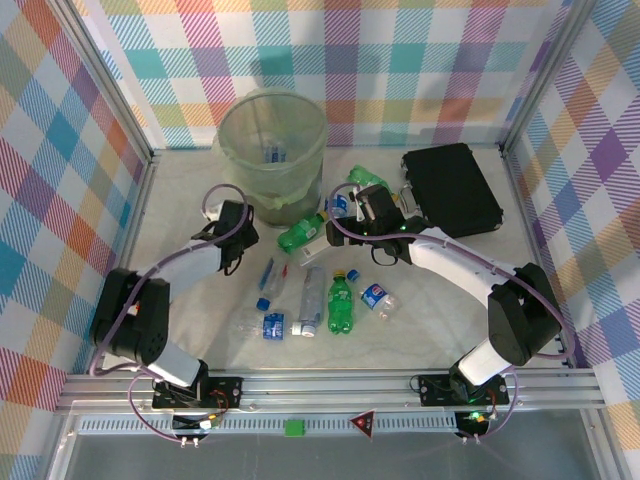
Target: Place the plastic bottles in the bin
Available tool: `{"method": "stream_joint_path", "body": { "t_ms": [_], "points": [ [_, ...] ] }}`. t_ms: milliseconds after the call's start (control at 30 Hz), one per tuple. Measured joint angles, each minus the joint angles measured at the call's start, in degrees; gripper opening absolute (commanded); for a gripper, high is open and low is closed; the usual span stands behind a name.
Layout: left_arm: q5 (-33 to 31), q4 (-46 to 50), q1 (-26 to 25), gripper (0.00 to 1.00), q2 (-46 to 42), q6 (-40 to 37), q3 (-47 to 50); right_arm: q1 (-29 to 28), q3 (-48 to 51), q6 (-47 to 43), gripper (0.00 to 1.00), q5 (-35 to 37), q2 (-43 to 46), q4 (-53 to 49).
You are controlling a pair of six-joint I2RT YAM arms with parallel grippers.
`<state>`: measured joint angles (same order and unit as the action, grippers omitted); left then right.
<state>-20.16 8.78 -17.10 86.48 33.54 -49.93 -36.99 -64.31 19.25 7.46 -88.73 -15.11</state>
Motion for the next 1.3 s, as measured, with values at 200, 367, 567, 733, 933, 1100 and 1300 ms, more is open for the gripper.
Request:
{"method": "stream_joint_path", "body": {
  "t_ms": [200,367,567,733,933,1100,1300],
  "points": [
    [-4.76,0.5,0.7,0.51,-13.16,-2.91,0.81,0.0,0.0,0.02,0.99,0.02,0.0,0.02],
    [-6.43,-1.38,1.18,0.5,-24.76,-7.74,0.79,0.0,0.02,0.02,0.99,0.04,0.02,0.04],
    [0.02,-1.51,1.18,0.49,-25.44,-14.16,-8.76,0.0,0.17,0.02,0.99,0.04,0.02,0.11],
    [9.86,-2.34,1.18,0.47,-19.8,-17.62,-20.2,0.0,1.18,0.02,0.99,0.07,0.07,0.57],
    [20.02,-3.15,1.18,0.46,-10.05,-18.84,-29.49,0.0,3.17,0.0,0.99,0.98,2.32,0.5],
    [26.01,-2.75,1.18,0.46,-1.51,-18.58,-34.16,0.0,3.96,0.0,0.99,2.01,5.07,0.48],
    [29.22,-0.7,1.18,0.47,6.51,-18.34,-39.15,0.0,4.9,-0.02,0.99,3.06,6.47,0.46]
  ]
}}
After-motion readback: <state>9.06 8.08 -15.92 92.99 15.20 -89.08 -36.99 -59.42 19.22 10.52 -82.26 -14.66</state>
